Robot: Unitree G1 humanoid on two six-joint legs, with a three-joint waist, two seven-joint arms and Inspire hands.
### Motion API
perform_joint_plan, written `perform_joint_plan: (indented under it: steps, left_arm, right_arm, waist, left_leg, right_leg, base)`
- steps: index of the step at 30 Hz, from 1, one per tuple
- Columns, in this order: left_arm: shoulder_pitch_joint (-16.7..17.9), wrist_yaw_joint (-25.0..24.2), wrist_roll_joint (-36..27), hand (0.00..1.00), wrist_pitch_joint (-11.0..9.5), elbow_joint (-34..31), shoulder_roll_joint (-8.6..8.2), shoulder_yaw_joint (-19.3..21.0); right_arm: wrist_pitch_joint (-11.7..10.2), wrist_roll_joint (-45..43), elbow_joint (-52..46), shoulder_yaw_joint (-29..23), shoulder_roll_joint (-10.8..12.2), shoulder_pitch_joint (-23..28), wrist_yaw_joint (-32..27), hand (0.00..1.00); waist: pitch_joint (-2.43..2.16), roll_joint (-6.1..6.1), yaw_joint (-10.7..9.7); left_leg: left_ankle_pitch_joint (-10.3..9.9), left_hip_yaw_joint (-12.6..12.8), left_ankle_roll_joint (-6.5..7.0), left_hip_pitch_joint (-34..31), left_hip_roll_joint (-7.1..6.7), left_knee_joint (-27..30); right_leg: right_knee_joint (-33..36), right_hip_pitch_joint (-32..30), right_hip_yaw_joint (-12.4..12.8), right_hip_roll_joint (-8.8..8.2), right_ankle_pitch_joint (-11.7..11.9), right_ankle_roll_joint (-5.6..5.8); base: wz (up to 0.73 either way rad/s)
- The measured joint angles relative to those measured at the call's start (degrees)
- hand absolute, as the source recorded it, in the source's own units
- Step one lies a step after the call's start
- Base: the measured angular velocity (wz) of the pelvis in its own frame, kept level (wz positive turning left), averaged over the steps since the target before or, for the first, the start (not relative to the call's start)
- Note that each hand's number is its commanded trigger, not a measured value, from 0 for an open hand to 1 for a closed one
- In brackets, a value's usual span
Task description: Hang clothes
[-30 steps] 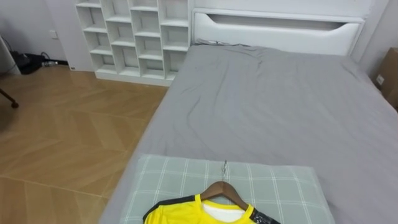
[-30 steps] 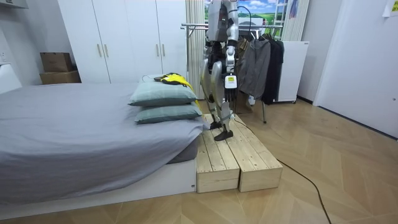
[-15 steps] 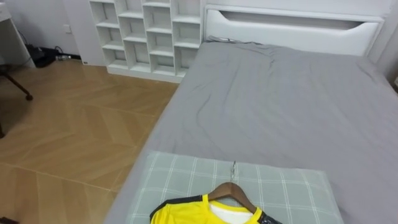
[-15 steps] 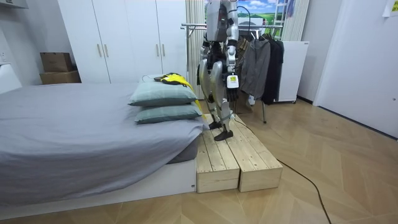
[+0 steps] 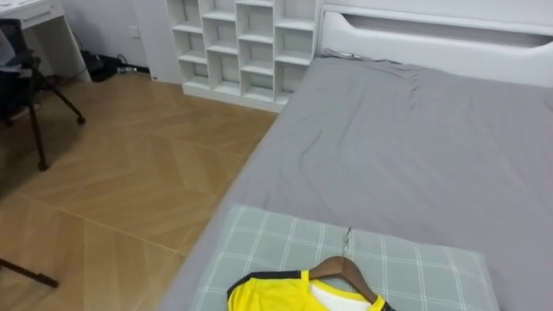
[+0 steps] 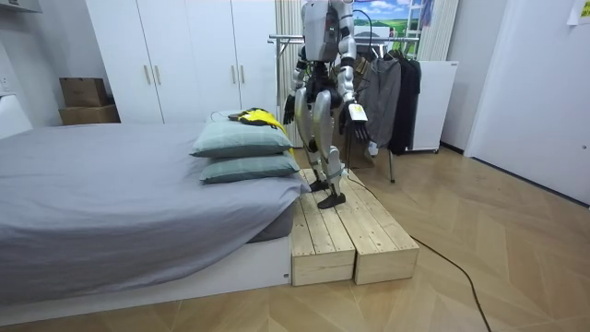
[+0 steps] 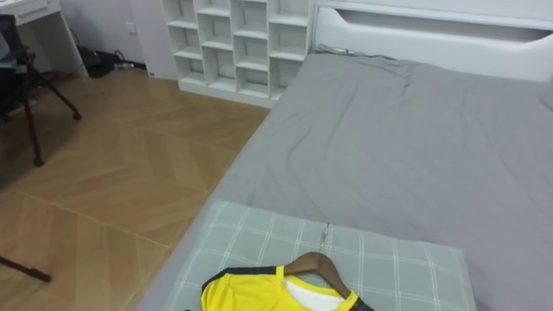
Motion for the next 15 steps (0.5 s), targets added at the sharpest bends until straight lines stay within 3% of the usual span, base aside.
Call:
perform_joint_plan:
  steps: [7, 10, 15]
  left_arm:
    - [-0.3, 10.6, -0.1, 0.00, -2.5, -1.4, 0.23, -0.3]
    - [-0.4, 13.9, -0.1, 0.00, -3.2, -5.9, 0.24, -0.3]
    - [-1.4, 20.9, 0.6, 0.00, -6.4, -10.3, 0.28, -0.6]
  right_arm:
    - [-1.3, 1.1, -0.1, 0.1, -1.2, -0.1, -0.7, 0.00]
    - [-1.7, 1.0, -0.3, 0.1, -1.2, -0.1, -0.7, 0.00]
    - [-2.8, 2.5, -0.6, 0.1, -1.2, -0.5, -1.2, 0.00]
  waist:
    - [-0.01, 0.55, -0.6]
    - [-0.03, 0.70, -0.7]
    - [-0.32, 1.19, -2.3]
  left_leg:
    - [0.0, -0.9, 0.03, 0.1, -0.34, 0.1]
    - [0.1, -1.2, 0.07, -0.1, -0.45, 0.1]
    - [0.1, -1.4, 0.11, 0.1, -0.50, 0.0]
  right_leg:
    - [-0.1, 0.3, -0.5, -0.24, 0.0, 0.01]
    - [0.0, 0.0, -1.1, -0.39, 0.0, 0.03]
    - [0.0, 0.0, -1.3, -0.44, 0.0, 0.06]
  base:
    - [0.04]
    - [0.06]
    - [0.01]
